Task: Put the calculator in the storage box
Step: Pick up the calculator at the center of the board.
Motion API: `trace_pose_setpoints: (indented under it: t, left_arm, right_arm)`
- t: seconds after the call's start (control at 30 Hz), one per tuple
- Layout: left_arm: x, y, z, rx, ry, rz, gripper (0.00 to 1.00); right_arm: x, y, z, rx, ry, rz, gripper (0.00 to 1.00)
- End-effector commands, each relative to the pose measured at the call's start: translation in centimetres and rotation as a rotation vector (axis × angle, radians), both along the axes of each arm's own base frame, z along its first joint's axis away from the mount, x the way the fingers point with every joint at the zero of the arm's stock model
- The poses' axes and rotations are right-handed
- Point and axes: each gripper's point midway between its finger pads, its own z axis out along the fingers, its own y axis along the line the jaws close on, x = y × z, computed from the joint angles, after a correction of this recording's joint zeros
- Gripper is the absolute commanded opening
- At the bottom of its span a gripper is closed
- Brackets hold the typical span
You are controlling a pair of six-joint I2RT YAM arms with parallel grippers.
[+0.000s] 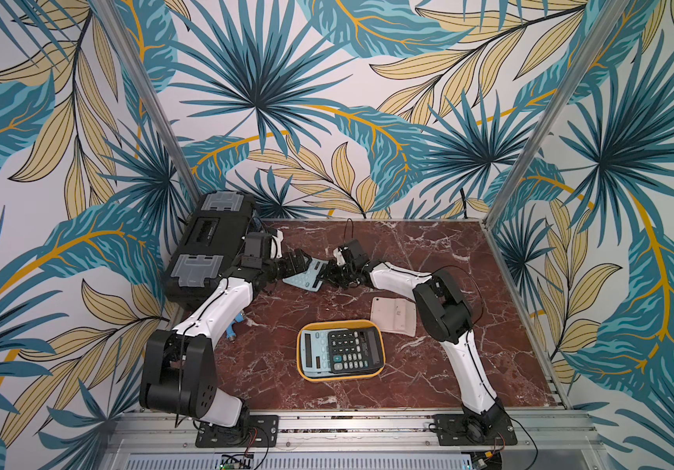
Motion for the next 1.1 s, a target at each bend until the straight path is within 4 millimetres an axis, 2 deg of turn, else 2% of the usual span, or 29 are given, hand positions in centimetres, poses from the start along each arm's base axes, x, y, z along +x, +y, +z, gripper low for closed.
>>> trace_pose_setpoints:
  t: [0.0, 0.17, 0.37, 0.47, 0.67, 0.77, 0.93, 1.07]
  left_arm:
    - [-1.0, 0.3, 1.6, -0.008, -0.034, -0.004, 0.96]
    - [-2.2, 0.6, 3.6, 0.022, -0.057, -0.023, 0.96]
    - [-3.2, 1.3, 6.9, 0.12, -0.122, -0.06, 0.99]
    - [-3.5, 1.4, 8.6, 0.13, -0.167, -0.069, 1.0]
    - [-3.6, -0.2, 11.7, 0.088, -0.265, -0.157, 1.0]
    - [-3.9, -1.7, 13.1, 0.071, -0.338, -0.256, 1.0]
    - [-4.1, -5.3, 14.4, -0.025, -0.402, -0.424, 1.0]
    - [-3.9, -8.7, 13.2, -0.025, -0.388, -0.576, 1.0]
  right_arm:
    - [0.2, -0.3, 3.0, 0.034, -0.055, 0.008, 0.04]
    - [0.0, -1.3, 5.7, 0.052, -0.102, 0.026, 0.0]
    - [-1.6, -3.5, 9.4, 0.04, -0.167, 0.137, 0.0]
    - [-3.4, -5.7, 10.5, -0.027, -0.183, 0.233, 0.0]
    - [-7.0, -10.9, 12.5, -0.164, -0.245, 0.432, 0.0]
    - [-8.7, -12.5, 13.2, -0.244, -0.27, 0.534, 0.0]
    - [-11.4, -12.9, 15.1, -0.243, -0.302, 0.675, 0.0]
    - [-13.0, -13.5, 16.4, -0.257, -0.31, 0.744, 0.0]
